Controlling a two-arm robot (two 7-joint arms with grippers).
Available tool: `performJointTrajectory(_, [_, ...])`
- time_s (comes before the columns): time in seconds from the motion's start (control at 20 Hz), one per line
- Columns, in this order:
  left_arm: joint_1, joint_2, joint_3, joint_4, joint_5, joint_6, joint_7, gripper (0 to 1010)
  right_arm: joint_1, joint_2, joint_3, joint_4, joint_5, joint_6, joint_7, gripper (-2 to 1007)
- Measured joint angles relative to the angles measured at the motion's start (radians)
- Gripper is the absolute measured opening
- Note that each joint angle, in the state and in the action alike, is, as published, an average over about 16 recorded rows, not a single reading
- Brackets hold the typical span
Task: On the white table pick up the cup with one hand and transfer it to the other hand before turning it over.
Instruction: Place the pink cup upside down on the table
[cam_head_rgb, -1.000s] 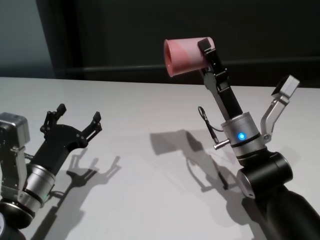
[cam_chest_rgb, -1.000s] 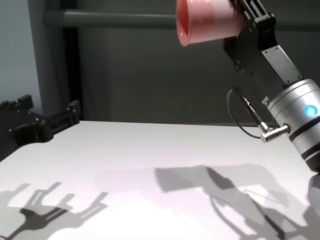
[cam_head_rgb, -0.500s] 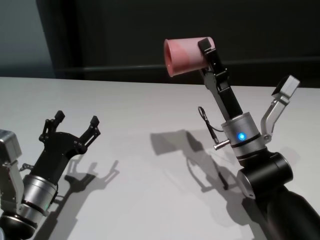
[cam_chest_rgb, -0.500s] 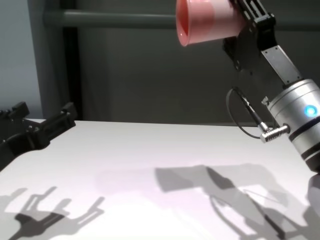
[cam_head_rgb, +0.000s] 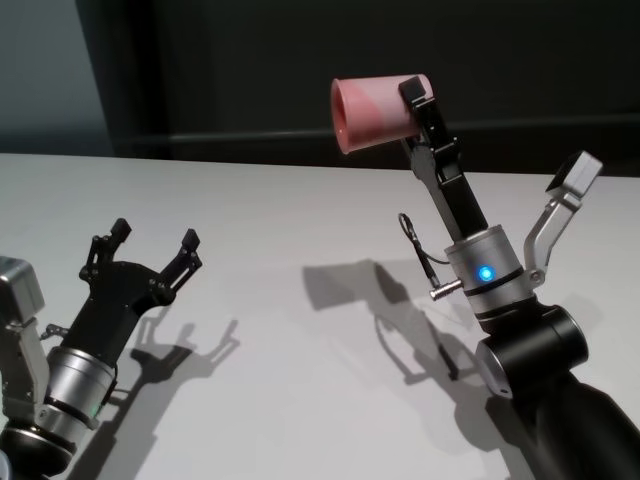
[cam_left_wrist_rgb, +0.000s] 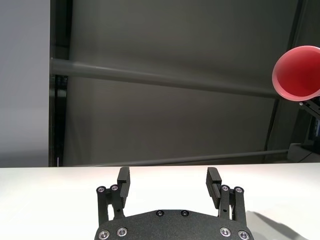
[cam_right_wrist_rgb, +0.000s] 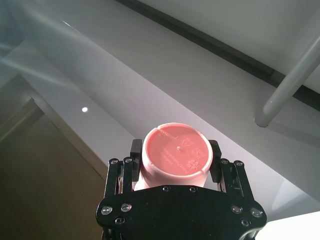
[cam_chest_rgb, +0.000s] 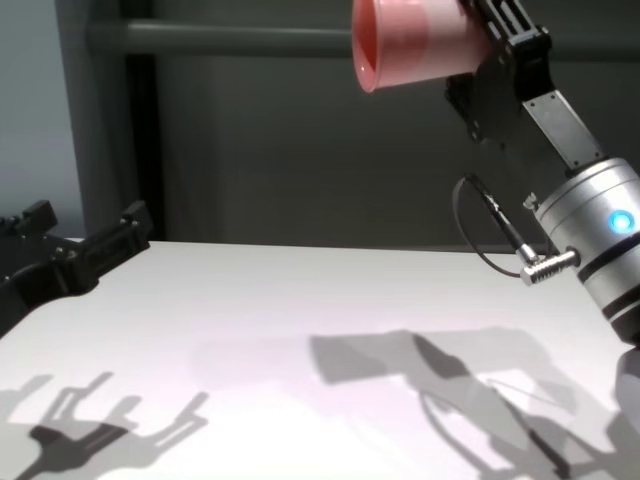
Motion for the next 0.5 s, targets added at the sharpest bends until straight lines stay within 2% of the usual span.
performJointTrajectory(0.25, [-0.002, 0.001, 0.001, 0.0, 0.0, 0.002, 0.002, 1001, 0.001, 0.026, -0.021, -0.008, -0.031, -0.021, -0.009, 756])
performJointTrajectory(0.5, [-0.003, 0.001, 0.002, 0.0, 0.0, 0.003, 0.004, 1001, 0.009, 0.07, -0.063, -0.014, -0.103, -0.065, -0.03, 756])
